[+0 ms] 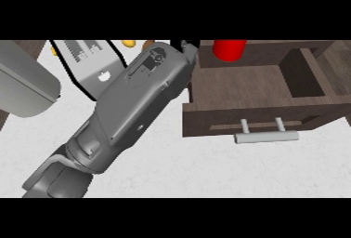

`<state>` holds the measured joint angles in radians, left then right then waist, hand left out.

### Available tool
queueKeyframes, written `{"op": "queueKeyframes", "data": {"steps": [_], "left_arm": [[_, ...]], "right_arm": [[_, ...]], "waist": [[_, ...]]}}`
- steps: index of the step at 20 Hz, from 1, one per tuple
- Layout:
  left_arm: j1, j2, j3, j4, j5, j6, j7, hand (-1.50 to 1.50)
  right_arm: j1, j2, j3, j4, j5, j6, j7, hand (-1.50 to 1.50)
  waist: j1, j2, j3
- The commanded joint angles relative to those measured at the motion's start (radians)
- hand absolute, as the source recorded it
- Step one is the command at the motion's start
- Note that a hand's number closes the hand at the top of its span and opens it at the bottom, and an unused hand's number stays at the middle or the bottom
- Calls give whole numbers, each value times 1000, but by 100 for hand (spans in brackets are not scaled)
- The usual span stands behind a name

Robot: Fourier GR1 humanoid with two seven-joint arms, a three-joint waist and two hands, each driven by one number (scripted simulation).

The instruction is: Pick up the can, place it into the drawer and close the drawer

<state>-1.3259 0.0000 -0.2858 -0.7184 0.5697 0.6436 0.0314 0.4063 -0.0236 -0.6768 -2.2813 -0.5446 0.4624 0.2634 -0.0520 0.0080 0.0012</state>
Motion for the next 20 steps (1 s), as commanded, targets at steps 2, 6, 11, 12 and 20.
{"op": "queueKeyframes", "data": {"steps": [2, 6, 11, 12, 20], "left_arm": [[-72, 0, -21, 127, 58, -15, -29, 150], [-109, 0, -74, 175, 125, 25, -64, 150], [-45, 0, -162, 181, 221, 18, -121, 150], [-86, 0, -192, 170, 234, 71, -57, 150], [-58, 0, -259, 255, 281, 87, -137, -150]], "right_arm": [[32, 22, 24, -67, -2, -16, 13, -150], [12, 23, 40, -27, 13, -19, -6, -150], [-30, 8, 55, -91, 0, -57, 81, -150], [8, 22, 27, 11, 25, 40, -29, -150], [-62, -29, 32, -14, 8, -25, 53, -150]], "waist": [[-6, 1, 0], [-21, 5, 1], [-30, 8, 0], [-38, 4, 2], [-41, 11, 1]]}}
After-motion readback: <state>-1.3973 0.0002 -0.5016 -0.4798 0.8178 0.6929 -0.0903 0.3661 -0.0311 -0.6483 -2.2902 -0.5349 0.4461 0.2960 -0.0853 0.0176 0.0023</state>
